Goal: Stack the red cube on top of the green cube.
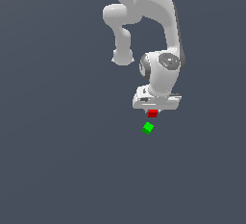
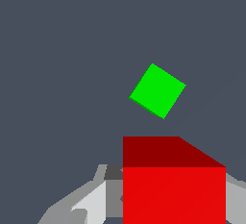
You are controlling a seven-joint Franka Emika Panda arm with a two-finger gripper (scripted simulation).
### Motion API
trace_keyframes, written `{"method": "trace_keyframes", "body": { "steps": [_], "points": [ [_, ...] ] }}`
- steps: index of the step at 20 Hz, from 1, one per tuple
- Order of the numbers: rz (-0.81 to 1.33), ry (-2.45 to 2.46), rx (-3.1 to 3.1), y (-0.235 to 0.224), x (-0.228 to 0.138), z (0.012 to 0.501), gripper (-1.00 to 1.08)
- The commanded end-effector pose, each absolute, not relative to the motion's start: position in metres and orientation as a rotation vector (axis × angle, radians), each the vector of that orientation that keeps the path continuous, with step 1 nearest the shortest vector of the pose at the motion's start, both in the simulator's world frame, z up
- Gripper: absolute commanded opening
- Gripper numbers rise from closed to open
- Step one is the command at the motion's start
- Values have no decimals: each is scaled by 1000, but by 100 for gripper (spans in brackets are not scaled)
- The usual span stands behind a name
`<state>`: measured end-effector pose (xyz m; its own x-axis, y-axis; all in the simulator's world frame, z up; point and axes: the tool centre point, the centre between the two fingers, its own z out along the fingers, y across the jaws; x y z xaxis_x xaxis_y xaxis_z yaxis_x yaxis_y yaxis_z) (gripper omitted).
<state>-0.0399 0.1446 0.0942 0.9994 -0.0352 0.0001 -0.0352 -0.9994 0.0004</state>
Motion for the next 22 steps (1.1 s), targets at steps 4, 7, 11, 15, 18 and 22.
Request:
{"method": "trace_keyframes", "body": {
  "steps": [4,7,11,15,18,22],
  "points": [
    [1,-56,3141,135,-11,78,-100],
    [1,-56,3141,132,0,72,-100],
    [0,-56,3141,129,10,67,-100],
    [0,-56,3141,128,15,64,-100],
    [0,-56,3141,128,16,64,100],
    [0,-56,3141,128,16,64,100]
  ]
}}
